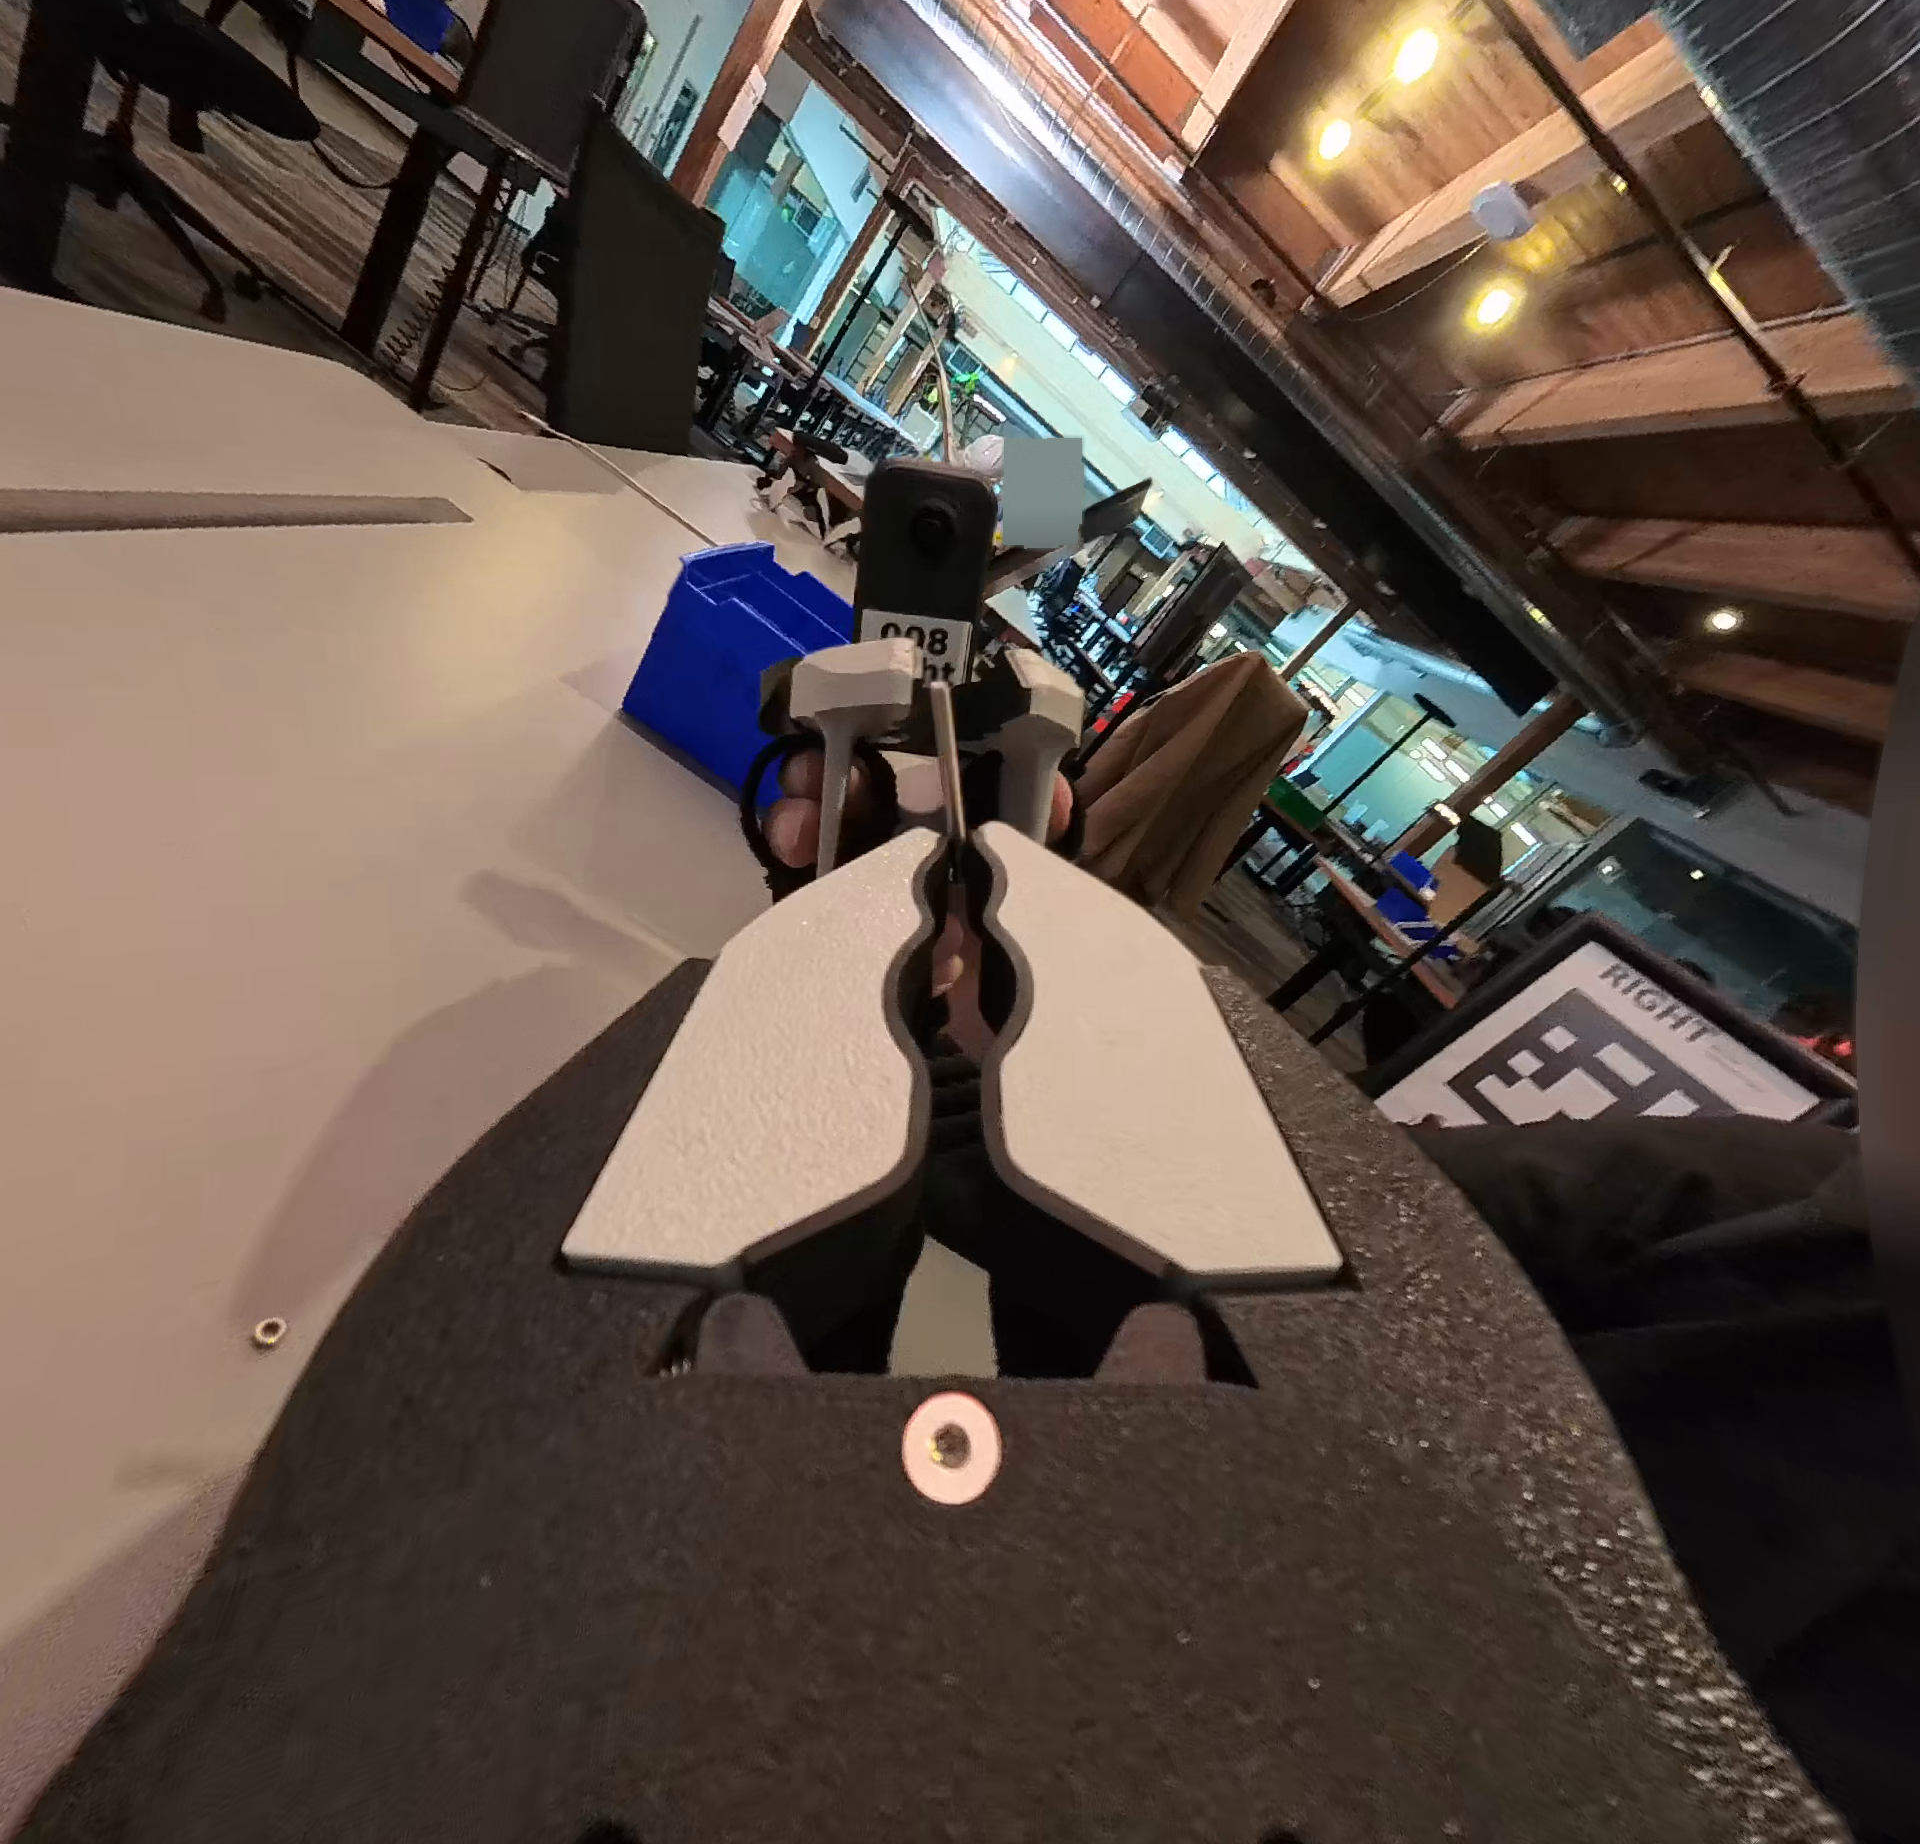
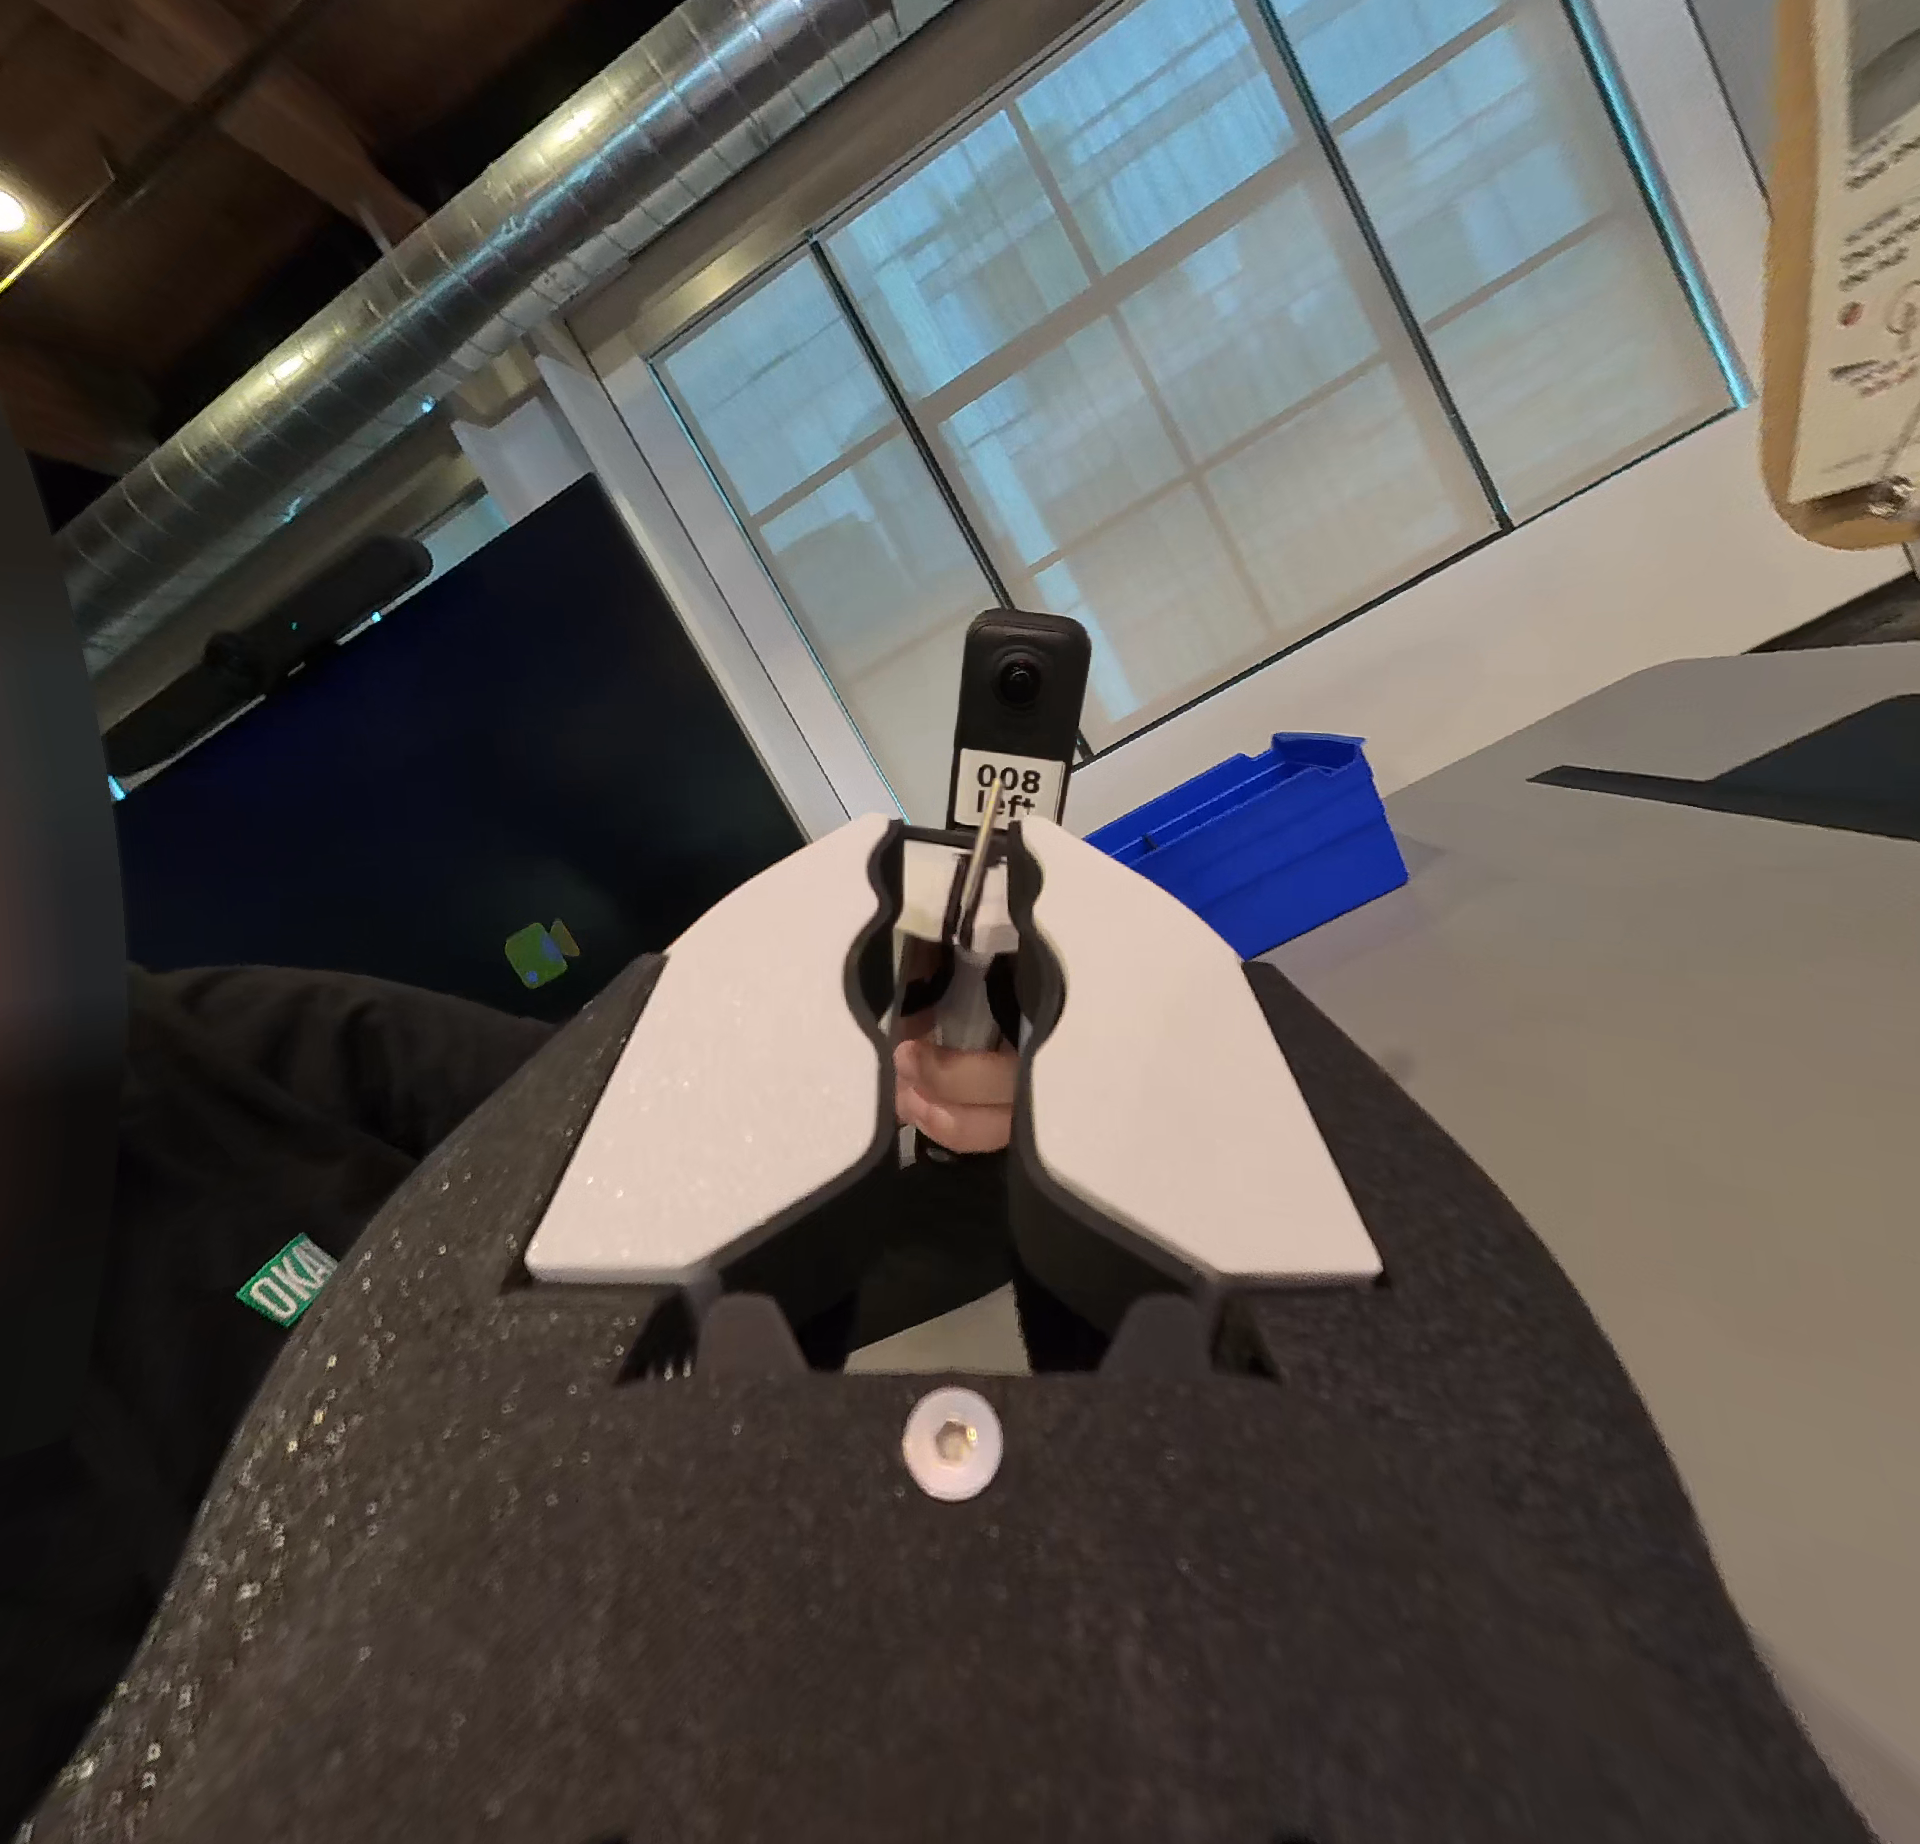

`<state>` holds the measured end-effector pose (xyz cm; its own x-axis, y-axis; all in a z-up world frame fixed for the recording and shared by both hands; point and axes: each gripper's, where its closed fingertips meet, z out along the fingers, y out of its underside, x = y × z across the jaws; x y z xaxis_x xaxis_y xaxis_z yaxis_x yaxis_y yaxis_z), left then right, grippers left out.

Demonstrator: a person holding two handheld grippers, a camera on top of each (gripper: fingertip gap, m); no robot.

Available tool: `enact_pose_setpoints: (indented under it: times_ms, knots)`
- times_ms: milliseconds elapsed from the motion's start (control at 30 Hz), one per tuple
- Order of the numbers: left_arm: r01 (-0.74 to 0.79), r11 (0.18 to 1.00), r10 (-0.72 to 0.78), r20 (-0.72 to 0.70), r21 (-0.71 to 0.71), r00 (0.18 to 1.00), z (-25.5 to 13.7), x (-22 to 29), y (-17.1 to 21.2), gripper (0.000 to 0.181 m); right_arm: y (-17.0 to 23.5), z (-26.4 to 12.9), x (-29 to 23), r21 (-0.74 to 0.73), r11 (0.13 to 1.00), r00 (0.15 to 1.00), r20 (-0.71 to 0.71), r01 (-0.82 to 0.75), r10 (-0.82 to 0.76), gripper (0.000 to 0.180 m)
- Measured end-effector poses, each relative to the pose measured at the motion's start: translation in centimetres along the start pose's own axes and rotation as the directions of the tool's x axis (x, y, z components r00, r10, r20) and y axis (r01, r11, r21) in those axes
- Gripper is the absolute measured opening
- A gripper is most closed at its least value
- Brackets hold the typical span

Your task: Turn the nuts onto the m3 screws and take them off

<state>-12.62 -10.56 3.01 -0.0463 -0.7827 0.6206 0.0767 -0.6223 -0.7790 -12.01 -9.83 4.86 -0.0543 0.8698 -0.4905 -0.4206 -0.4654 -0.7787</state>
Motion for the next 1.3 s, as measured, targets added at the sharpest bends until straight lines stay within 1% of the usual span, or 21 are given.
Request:
enact_pose_setpoints:
  times_ms: [100,200,267,367,433,467,500,567,633,733,833,933,1000,1033,1100,1200,1233,1300]
  knots:
    - [0.017,1.0,-0.017,0.001,-0.005,1.0,-0.6,-0.6,-0.2,0.002,0.0,-0.3,0.4,0.001,1.0,1.0,0.002,-0.013,0.013,0.015]
    - [-0.02,0.999,0.021,0.027,-0.029,0.999,-1.1,-1.4,-0.2,0.002,0.3,-0.7,1.1,-0.017,1.0,1.0,-0.021,-0.004,0.003,0.015]
    - [-0.111,0.992,0.117,0.093,-0.066,0.989,-1.5,-2.6,-0.2,0.002,0.8,-0.9,1.7,-0.056,0.998,0.999,-0.043,0.017,-0.019,0.012]
    - [-0.288,0.946,0.318,0.249,-0.149,0.915,-2.8,-5.7,-0.6,0.002,2.9,-1.6,3.8,-0.224,0.968,0.979,-0.146,0.111,-0.145,0.009]
    - [-0.349,0.916,0.399,0.356,-0.199,0.845,-3.9,-8.0,-1.3,0.003,5.0,-2.3,5.6,-0.396,0.899,0.935,-0.208,0.188,-0.287,0.008]
    - [-0.374,0.902,0.432,0.408,-0.217,0.804,-4.6,-9.2,-1.7,0.002,6.0,-2.7,6.5,-0.484,0.848,0.904,-0.228,0.218,-0.362,0.007]
    - [-0.388,0.894,0.449,0.451,-0.226,0.771,-5.2,-10.2,-2.1,0.003,7.1,-3.2,7.4,-0.567,0.787,0.868,-0.235,0.243,-0.437,0.006]
    - [-0.386,0.898,0.439,0.513,-0.212,0.737,-6.0,-11.7,-2.9,0.003,9.3,-3.9,8.9,-0.707,0.657,0.804,-0.219,0.26,-0.553,0.005]
    - [-0.396,0.899,0.43,0.562,-0.19,0.706,-6.7,-12.9,-3.8,0.002,11.5,-4.5,10.0,-0.8,0.552,0.78,-0.184,0.234,-0.598,0.005]
    - [-0.435,0.881,0.45,0.618,-0.188,0.645,-7.9,-14.1,-4.3,0.003,14.3,-5.2,10.8,-0.881,0.434,0.785,-0.131,0.187,-0.606,0.004]
    - [-0.46,0.862,0.479,0.637,-0.212,0.604,-8.7,-14.9,-3.7,0.003,14.5,-5.5,11.7,-0.91,0.364,0.745,-0.101,0.199,-0.659,0.005]
    - [-0.473,0.852,0.498,0.621,-0.223,0.605,-8.8,-14.9,-3.3,0.003,13.8,-5.2,12.2,-0.917,0.321,0.725,-0.054,0.236,-0.687,0.011]
    - [-0.486,0.848,0.504,0.609,-0.213,0.613,-8.8,-14.6,-3.3,0.003,13.7,-4.5,11.7,-0.911,0.316,0.765,0.0,0.266,-0.644,0.013]
    - [-0.49,0.849,0.501,0.59,-0.195,0.633,-8.6,-14.3,-3.3,0.003,13.6,-4.2,11.6,-0.907,0.315,0.78,0.023,0.28,-0.625,0.015]
    - [-0.497,0.851,0.5,0.554,-0.172,0.665,-8.3,-13.7,-3.3,0.002,13.5,-3.8,11.3,-0.905,0.301,0.816,0.079,0.299,-0.573,0.013]
    - [-0.525,0.824,0.556,0.49,-0.215,0.672,-8.1,-13.3,-2.3,0.003,13.5,-3.9,11.6,-0.913,0.309,0.858,0.077,0.265,-0.509,0.012]
    - [-0.536,0.813,0.573,0.473,-0.227,0.669,-8.3,-13.2,-2.1,0.003,13.7,-4.0,11.7,-0.915,0.308,0.86,0.075,0.261,-0.505,0.012]
    - [-0.55,0.802,0.592,0.427,-0.231,0.683,-8.6,-12.5,-1.8,0.003,14.1,-4.5,12.6,-0.922,0.277,0.837,0.084,0.272,-0.541,0.014]
